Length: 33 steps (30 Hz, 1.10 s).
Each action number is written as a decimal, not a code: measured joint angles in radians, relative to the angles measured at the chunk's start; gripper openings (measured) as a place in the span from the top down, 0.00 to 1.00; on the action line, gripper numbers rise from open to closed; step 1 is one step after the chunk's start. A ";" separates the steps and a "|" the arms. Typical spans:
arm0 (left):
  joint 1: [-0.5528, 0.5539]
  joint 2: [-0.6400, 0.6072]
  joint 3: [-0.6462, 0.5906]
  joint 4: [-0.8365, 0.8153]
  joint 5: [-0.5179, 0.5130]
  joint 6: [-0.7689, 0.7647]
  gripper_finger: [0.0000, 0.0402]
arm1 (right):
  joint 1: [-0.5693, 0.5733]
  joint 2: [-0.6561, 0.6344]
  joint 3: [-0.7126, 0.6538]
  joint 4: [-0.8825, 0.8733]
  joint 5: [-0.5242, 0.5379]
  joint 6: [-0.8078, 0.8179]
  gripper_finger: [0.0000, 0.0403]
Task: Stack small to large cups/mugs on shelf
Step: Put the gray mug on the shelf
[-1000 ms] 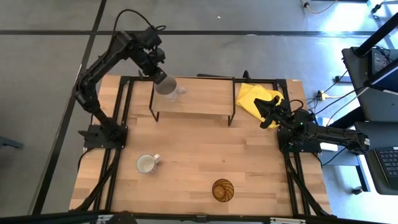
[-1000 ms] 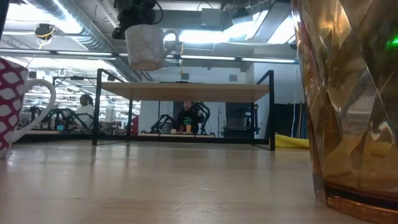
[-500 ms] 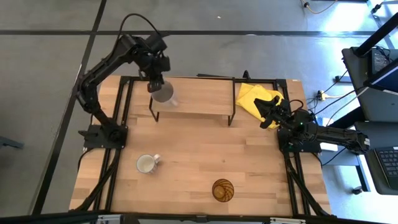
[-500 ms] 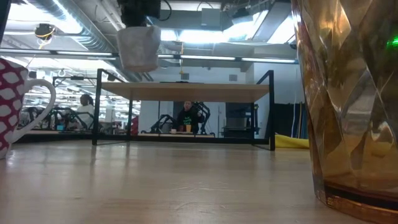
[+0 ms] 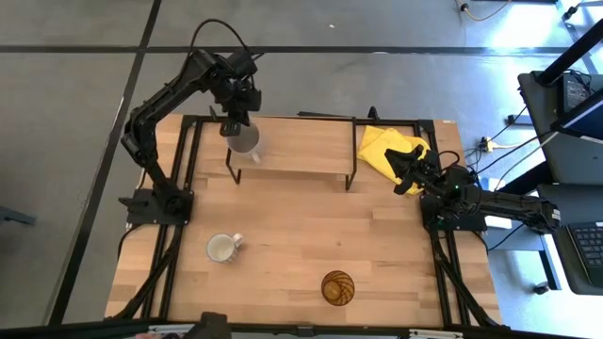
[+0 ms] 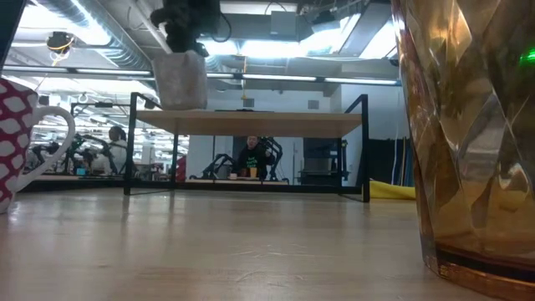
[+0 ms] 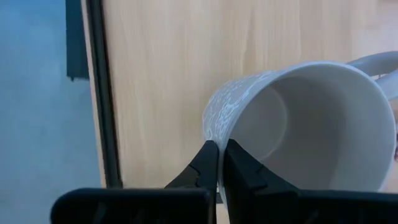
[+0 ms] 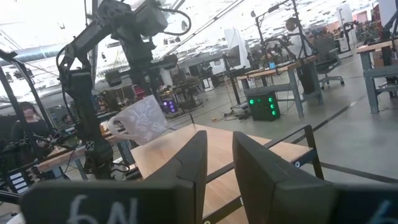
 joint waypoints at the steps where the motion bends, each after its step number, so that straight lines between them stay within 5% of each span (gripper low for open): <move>1: 0.000 0.000 0.000 0.002 -0.002 0.026 1.00 | 0.000 0.000 0.000 0.000 0.000 0.001 0.81; 10: 0.006 0.013 0.000 0.001 -0.008 0.134 1.00 | 0.000 0.000 0.000 0.000 0.000 0.000 0.81; 33: -0.006 0.066 0.001 0.068 -0.008 0.054 0.94 | 0.000 0.000 0.000 0.000 0.000 0.000 0.81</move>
